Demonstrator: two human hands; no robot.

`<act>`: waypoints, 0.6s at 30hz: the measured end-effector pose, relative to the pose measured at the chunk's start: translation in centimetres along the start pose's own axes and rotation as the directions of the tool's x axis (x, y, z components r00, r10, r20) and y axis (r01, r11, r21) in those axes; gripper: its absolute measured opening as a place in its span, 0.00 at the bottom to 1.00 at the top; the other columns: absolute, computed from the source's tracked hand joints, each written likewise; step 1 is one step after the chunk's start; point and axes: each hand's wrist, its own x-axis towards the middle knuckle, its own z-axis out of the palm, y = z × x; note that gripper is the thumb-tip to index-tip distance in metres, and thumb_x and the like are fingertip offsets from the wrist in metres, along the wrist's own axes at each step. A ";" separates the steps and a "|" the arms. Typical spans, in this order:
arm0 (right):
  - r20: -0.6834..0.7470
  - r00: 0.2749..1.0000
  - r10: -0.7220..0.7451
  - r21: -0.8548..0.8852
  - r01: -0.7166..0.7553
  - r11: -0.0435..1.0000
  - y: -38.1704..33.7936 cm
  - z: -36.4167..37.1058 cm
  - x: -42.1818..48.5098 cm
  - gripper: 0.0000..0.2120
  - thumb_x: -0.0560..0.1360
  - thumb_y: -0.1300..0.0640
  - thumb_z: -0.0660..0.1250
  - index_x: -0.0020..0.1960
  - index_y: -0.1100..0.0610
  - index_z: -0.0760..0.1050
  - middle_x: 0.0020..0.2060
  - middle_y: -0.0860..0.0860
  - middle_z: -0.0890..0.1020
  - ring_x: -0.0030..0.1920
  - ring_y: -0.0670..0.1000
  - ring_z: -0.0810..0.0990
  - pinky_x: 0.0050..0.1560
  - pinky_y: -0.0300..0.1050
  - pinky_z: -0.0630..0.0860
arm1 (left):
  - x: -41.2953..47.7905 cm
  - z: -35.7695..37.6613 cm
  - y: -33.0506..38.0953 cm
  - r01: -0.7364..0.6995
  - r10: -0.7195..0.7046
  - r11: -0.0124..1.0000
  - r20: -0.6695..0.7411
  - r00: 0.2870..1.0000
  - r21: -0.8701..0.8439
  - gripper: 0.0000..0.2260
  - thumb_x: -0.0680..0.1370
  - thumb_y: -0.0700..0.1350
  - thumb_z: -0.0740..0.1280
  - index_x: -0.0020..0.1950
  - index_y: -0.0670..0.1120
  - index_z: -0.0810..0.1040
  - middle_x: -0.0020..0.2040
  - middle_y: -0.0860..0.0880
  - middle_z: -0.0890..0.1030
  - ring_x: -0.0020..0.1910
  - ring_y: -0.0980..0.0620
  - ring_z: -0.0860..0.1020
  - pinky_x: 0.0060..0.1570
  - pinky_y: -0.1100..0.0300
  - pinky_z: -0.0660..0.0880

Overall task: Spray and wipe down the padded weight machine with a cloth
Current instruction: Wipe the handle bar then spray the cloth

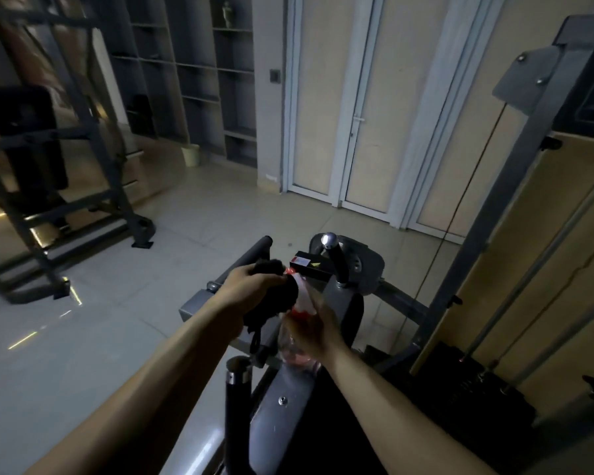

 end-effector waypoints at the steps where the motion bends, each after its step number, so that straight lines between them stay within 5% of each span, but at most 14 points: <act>1: -0.019 1.000 -0.025 -0.024 0.025 0.999 0.4 -0.5 0.0 0.33 0.75 0.37 0.66 0.77 0.42 0.64 0.69 0.49 0.77 0.67 0.49 0.77 0.67 0.49 0.75 | 0.1 0.6 0.4 0.008 -0.008 1.000 -0.006 1.000 -0.025 0.06 0.78 0.40 0.72 0.51 0.49 0.78 0.44 0.43 0.86 0.37 0.49 0.86 0.33 0.59 0.81; 4: -0.160 0.987 -0.011 0.057 0.020 0.998 1.8 -3.5 -0.5 0.31 0.73 0.33 0.60 0.74 0.41 0.67 0.62 0.50 0.80 0.59 0.51 0.81 0.58 0.52 0.80 | 0.7 3.0 1.7 0.049 -0.052 0.989 -0.023 0.998 -0.137 0.07 0.78 0.41 0.72 0.55 0.43 0.80 0.40 0.44 0.87 0.37 0.48 0.86 0.35 0.58 0.82; 6: -0.256 0.967 -0.011 0.018 0.016 1.000 3.3 -5.6 -0.6 0.23 0.77 0.41 0.62 0.72 0.39 0.68 0.61 0.48 0.80 0.57 0.51 0.82 0.55 0.51 0.81 | 1.4 4.9 1.9 0.076 -0.092 0.977 -0.075 0.993 -0.200 0.12 0.77 0.42 0.74 0.59 0.41 0.80 0.45 0.41 0.87 0.38 0.47 0.86 0.35 0.56 0.80; 9: -0.297 0.954 0.044 0.031 -0.037 0.999 6.5 -8.8 -1.5 0.26 0.79 0.58 0.66 0.74 0.41 0.68 0.61 0.41 0.79 0.50 0.44 0.80 0.49 0.43 0.79 | 2.3 8.7 0.9 0.064 -0.105 0.955 -0.126 0.986 -0.291 0.13 0.77 0.41 0.73 0.61 0.40 0.81 0.48 0.39 0.86 0.37 0.47 0.86 0.30 0.60 0.79; 15: -0.183 0.952 0.246 0.119 -0.227 0.967 11.8 -9.7 -4.5 0.23 0.78 0.43 0.71 0.72 0.42 0.74 0.53 0.37 0.82 0.53 0.39 0.81 0.55 0.40 0.78 | 3.6 12.9 -4.8 0.235 -0.284 0.917 -0.113 0.952 -0.324 0.08 0.77 0.39 0.71 0.53 0.37 0.79 0.29 0.43 0.78 0.20 0.50 0.73 0.21 0.64 0.67; 18: -0.156 0.960 0.233 0.123 -0.215 0.969 12.2 -9.6 -5.0 0.24 0.80 0.40 0.67 0.74 0.39 0.70 0.55 0.37 0.80 0.53 0.39 0.79 0.57 0.39 0.76 | 4.8 12.8 -6.6 0.286 -0.337 0.907 -0.125 0.933 -0.309 0.06 0.76 0.40 0.70 0.49 0.37 0.81 0.28 0.43 0.76 0.20 0.50 0.69 0.23 0.64 0.64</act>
